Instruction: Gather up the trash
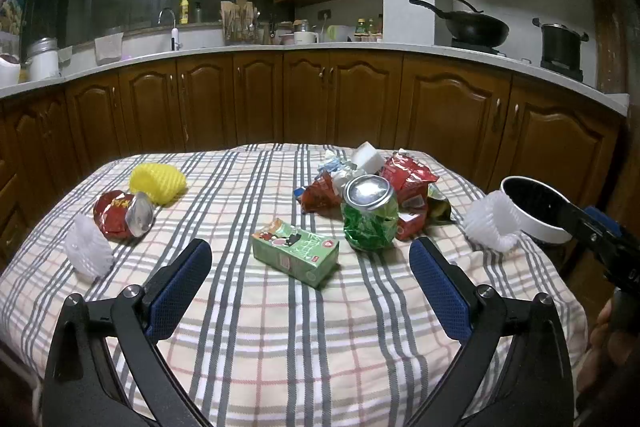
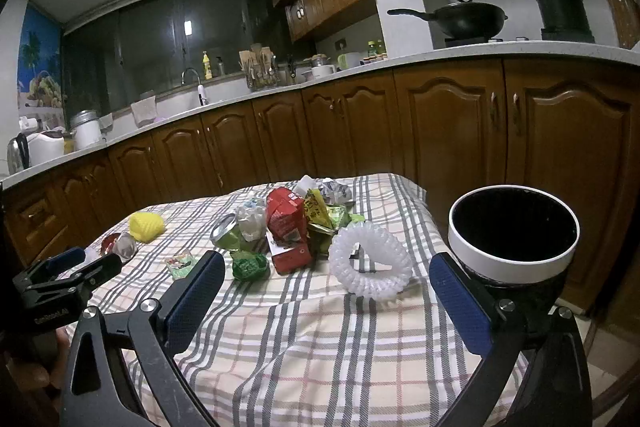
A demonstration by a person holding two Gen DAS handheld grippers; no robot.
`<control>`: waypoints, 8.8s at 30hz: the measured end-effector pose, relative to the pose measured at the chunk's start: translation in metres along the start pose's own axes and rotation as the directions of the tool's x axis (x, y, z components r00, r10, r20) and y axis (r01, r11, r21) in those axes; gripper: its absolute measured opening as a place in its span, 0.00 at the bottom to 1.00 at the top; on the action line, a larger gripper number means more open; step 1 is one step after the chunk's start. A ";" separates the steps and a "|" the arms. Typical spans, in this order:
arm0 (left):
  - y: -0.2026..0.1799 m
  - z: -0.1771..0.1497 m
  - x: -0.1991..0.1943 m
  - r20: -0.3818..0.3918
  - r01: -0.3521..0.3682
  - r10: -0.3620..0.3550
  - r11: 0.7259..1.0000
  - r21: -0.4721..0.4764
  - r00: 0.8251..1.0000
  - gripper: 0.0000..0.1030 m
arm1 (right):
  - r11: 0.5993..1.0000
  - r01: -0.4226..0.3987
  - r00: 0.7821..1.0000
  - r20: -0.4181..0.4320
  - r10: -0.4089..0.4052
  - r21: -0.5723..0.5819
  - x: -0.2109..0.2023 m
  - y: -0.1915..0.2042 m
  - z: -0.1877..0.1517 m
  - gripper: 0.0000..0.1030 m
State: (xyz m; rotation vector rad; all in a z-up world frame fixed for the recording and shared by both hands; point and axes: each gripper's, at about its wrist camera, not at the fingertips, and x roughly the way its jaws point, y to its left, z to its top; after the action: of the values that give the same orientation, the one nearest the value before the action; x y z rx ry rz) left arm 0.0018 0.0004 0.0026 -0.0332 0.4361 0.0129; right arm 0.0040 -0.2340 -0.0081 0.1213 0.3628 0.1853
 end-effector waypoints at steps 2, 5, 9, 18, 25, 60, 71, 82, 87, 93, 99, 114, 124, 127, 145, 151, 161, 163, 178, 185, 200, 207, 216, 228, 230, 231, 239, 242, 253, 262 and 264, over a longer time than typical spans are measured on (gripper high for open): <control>0.000 -0.002 -0.002 0.002 -0.003 0.003 1.000 0.003 1.000 0.98 | 1.000 -0.001 1.000 0.001 0.001 0.001 0.000 0.000 0.000 1.00; 0.000 -0.002 -0.002 0.001 -0.001 0.001 1.000 0.005 1.000 0.98 | 1.000 0.000 1.000 0.001 0.000 0.000 0.000 0.000 0.000 1.00; 0.000 -0.002 -0.001 -0.003 0.000 0.000 1.000 0.006 1.000 0.98 | 1.000 -0.001 1.000 0.002 0.001 0.004 0.002 -0.003 -0.002 1.00; 0.000 -0.003 0.002 -0.008 -0.004 0.004 1.000 0.003 1.000 0.98 | 1.000 -0.004 1.000 -0.005 0.004 0.006 0.001 -0.005 -0.002 1.00; 0.001 -0.003 0.004 -0.010 0.000 0.000 1.000 0.003 1.000 0.98 | 1.000 -0.004 1.000 -0.006 0.004 0.004 0.000 -0.004 -0.003 1.00; 0.019 -0.012 0.057 -0.191 0.007 -0.024 0.996 -0.090 0.981 0.98 | 0.999 -0.019 0.996 -0.087 0.023 0.049 0.025 -0.016 -0.009 1.00; 0.041 -0.010 0.101 -0.326 -0.017 -0.048 0.981 -0.194 0.944 0.98 | 0.995 -0.027 0.990 -0.139 0.040 0.096 0.046 -0.035 -0.007 1.00; 0.037 -0.003 0.160 -0.442 -0.017 -0.089 0.973 -0.230 0.893 0.98 | 0.991 -0.020 0.974 -0.220 0.049 0.132 0.083 -0.050 -0.005 0.99; 0.027 0.001 0.183 -0.468 -0.027 -0.068 0.981 -0.192 0.881 0.98 | 0.990 -0.015 0.962 -0.269 0.054 0.143 0.104 -0.058 -0.006 0.99; 0.029 -0.003 0.192 -0.479 0.010 -0.078 0.990 -0.142 0.875 0.74 | 0.987 -0.013 0.943 -0.326 0.066 0.163 0.125 -0.063 -0.008 0.91; 0.035 -0.004 0.179 -0.448 0.082 -0.131 0.988 -0.128 0.884 0.58 | 0.987 -0.025 0.936 -0.344 0.080 0.161 0.132 -0.061 -0.008 0.30; 0.022 0.024 0.138 -0.325 0.151 -0.155 0.988 -0.038 0.933 0.50 | 0.985 -0.057 0.959 -0.266 0.100 0.165 0.104 -0.056 0.015 0.18; 0.028 -0.004 0.172 -0.459 0.101 -0.111 0.994 -0.046 0.882 0.50 | 0.983 -0.065 0.955 -0.274 0.110 0.170 0.102 -0.054 0.016 0.18; 0.025 -0.005 0.178 -0.458 0.105 -0.101 0.994 -0.017 0.883 0.49 | 0.983 -0.064 0.953 -0.281 0.111 0.172 0.105 -0.053 0.016 0.18; -0.010 0.069 0.108 -0.206 0.248 -0.242 0.969 0.000 0.948 0.48 | 0.985 -0.053 0.977 -0.197 0.086 0.167 0.080 -0.064 0.037 0.18; -0.069 0.091 0.110 -0.194 0.377 -0.359 0.924 0.067 0.913 0.48 | 0.982 0.015 0.984 -0.175 0.018 0.188 0.064 -0.096 0.045 0.18; -0.169 0.088 0.129 -0.279 0.536 -0.489 0.836 0.121 0.826 0.48 | 0.959 0.138 0.981 -0.170 -0.096 0.249 0.047 -0.150 0.046 0.18; -0.184 0.084 0.135 -0.296 0.557 -0.505 0.821 0.125 0.811 0.48 | 0.954 0.153 0.979 -0.172 -0.111 0.256 0.047 -0.158 0.045 0.18; -0.280 0.070 0.179 -0.416 0.674 -0.576 0.726 0.134 0.703 0.48 | 0.922 0.241 0.956 -0.238 -0.172 0.303 0.064 -0.219 0.041 0.18; -0.310 0.063 0.206 -0.494 0.704 -0.579 0.703 0.099 0.648 0.48 | 0.920 0.253 0.946 -0.275 -0.171 0.299 0.077 -0.233 0.037 0.19; -0.327 0.058 0.225 -0.534 0.692 -0.540 0.711 0.123 0.650 0.67 | 0.913 0.271 0.936 -0.306 -0.175 0.305 0.092 -0.250 0.035 0.54; -0.295 0.060 0.212 -0.489 0.669 -0.562 0.741 0.059 0.667 0.72 | 0.909 0.245 0.947 -0.283 -0.151 0.337 0.083 -0.248 0.033 0.65; -0.232 0.049 0.191 -0.443 0.626 -0.565 0.780 -0.012 0.696 0.73 | 0.911 0.205 0.964 -0.234 -0.125 0.357 0.068 -0.217 0.027 0.80; -0.154 0.034 0.162 -0.400 0.538 -0.505 0.842 -0.036 0.764 0.73 | 0.923 0.144 0.972 -0.224 -0.065 0.356 0.064 -0.171 0.017 0.80; -0.141 0.030 0.159 -0.398 0.521 -0.493 0.852 -0.044 0.773 0.73 | 0.926 0.126 0.973 -0.226 -0.046 0.355 0.066 -0.163 0.016 0.80; -0.137 0.029 0.157 -0.396 0.515 -0.489 0.856 -0.046 0.777 0.73 | 0.926 0.119 0.973 -0.226 -0.038 0.358 0.066 -0.158 0.015 0.80; -0.080 0.023 0.143 -0.350 0.398 -0.404 0.913 -0.093 0.845 0.73 | 0.943 0.059 0.970 -0.243 0.023 0.326 0.077 -0.120 0.011 0.80; -0.061 0.022 0.142 -0.329 0.342 -0.362 0.932 -0.118 0.872 0.73 | 0.949 0.036 0.968 -0.249 0.045 0.313 0.080 -0.106 0.008 0.80; -0.032 0.014 0.164 -0.357 0.185 -0.230 0.970 -0.156 0.905 0.73 | 0.967 -0.041 0.952 -0.283 0.113 0.250 0.100 -0.063 0.003 0.80; -0.026 0.017 0.187 -0.361 0.137 -0.198 0.972 -0.189 0.911 0.73 | 0.968 -0.109 0.937 -0.302 0.176 0.225 0.124 -0.038 0.009 0.59; -0.024 0.018 0.190 -0.361 0.127 -0.187 0.975 -0.183 0.914 0.73 | 0.966 -0.130 0.932 -0.305 0.196 0.222 0.132 -0.030 0.011 0.57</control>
State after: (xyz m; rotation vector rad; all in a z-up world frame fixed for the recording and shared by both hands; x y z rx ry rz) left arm 0.1822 -0.0222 -0.0608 -0.2287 0.8172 -0.1211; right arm 0.1344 -0.2378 -0.0471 0.3212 0.7025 0.3367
